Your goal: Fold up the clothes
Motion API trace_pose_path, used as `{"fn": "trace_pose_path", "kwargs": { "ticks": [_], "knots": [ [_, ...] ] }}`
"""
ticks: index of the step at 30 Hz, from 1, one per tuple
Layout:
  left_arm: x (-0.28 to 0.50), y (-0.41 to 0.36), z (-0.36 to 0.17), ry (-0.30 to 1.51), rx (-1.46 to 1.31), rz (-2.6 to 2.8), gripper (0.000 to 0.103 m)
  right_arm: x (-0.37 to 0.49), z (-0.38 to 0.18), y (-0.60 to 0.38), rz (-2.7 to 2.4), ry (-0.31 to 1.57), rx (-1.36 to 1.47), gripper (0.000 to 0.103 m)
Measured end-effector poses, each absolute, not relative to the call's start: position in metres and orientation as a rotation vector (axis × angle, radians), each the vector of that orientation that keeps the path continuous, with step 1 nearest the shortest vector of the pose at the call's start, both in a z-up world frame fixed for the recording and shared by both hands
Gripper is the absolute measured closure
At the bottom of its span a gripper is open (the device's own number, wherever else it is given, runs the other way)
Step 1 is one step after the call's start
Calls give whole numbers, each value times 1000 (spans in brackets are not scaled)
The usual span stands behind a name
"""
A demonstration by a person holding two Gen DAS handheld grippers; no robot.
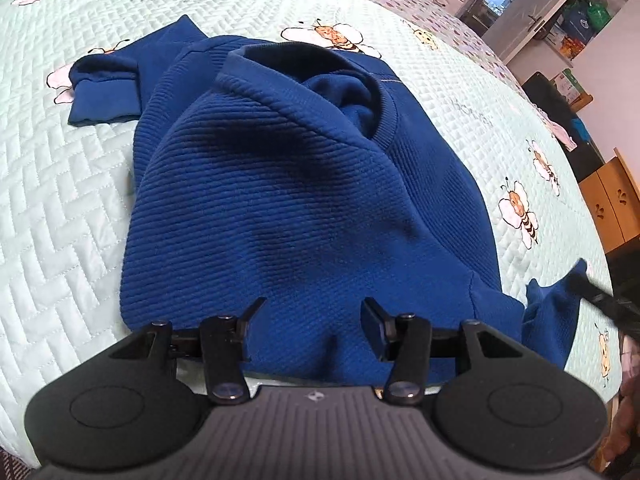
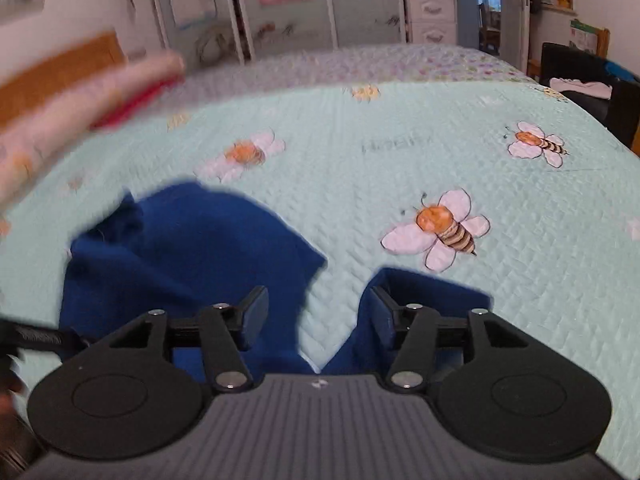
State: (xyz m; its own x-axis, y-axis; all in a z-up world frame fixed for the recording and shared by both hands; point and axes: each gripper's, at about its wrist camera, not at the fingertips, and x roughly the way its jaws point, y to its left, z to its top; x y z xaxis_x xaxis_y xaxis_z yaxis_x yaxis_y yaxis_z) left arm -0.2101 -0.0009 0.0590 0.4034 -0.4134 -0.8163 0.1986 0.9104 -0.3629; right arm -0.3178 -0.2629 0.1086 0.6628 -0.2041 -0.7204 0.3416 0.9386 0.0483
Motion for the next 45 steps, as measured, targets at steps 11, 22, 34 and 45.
{"fn": "trace_pose_path", "kwargs": {
  "ticks": [11,22,34,45],
  "knots": [
    [-211,-4,65,1084,-211,-404,50,-398,128,-333,-791,647,318,46],
    [-213,-13,75,1070,-175,-426,49,-263,67,-215,174,749,187,41],
    [-208,-1,76,1072,-216,-412,48,-236,39,-202,358,796,129,103],
    [-210,17,89,1036,-247,-381,46,-297,65,-133,530,721,127,103]
  ]
}}
